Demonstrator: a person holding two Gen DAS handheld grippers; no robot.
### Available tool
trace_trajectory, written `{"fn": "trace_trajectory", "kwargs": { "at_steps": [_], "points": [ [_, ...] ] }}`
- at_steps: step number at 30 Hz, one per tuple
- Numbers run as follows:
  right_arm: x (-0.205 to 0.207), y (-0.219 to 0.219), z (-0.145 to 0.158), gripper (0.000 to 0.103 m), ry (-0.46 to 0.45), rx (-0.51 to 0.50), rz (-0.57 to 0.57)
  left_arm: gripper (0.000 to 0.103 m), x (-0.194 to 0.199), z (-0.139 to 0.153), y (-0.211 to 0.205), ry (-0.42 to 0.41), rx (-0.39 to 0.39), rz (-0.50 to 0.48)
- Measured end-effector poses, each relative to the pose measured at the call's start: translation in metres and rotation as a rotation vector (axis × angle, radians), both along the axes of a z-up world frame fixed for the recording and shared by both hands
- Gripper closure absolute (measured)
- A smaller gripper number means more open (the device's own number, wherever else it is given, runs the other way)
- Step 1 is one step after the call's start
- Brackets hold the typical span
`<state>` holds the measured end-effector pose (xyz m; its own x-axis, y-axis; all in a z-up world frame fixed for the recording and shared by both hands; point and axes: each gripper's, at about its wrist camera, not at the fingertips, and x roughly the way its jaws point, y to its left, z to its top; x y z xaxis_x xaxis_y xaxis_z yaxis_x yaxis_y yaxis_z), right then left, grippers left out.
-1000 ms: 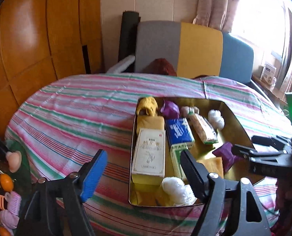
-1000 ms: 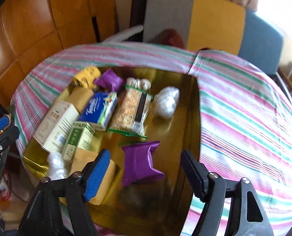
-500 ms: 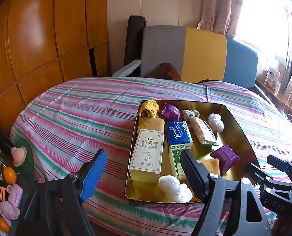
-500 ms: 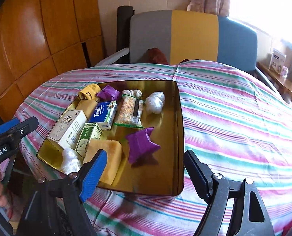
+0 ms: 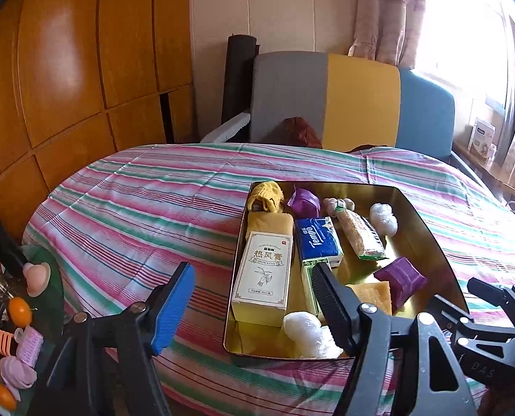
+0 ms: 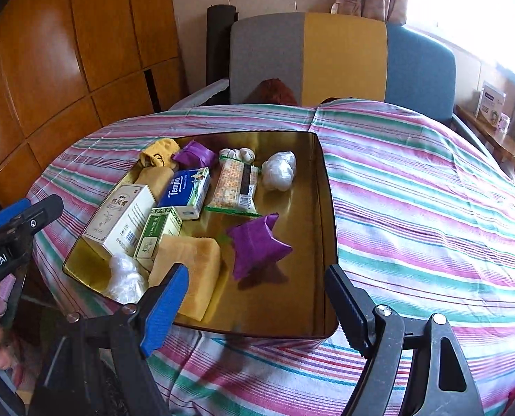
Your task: Organize objects
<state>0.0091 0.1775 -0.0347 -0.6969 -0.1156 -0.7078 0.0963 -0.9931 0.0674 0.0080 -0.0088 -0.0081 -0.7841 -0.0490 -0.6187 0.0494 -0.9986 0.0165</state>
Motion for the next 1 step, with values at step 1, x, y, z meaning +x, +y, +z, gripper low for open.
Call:
{"fn": "trace_trajectory", "kwargs": {
  "at_steps": [1],
  "points": [
    [-0.0001, 0.0001, 0.0006, 0.022, 0.003, 0.001, -0.001, 0.032, -0.0006, -0.0007, -0.0002, -0.004, -0.001, 0.002]
  ]
}}
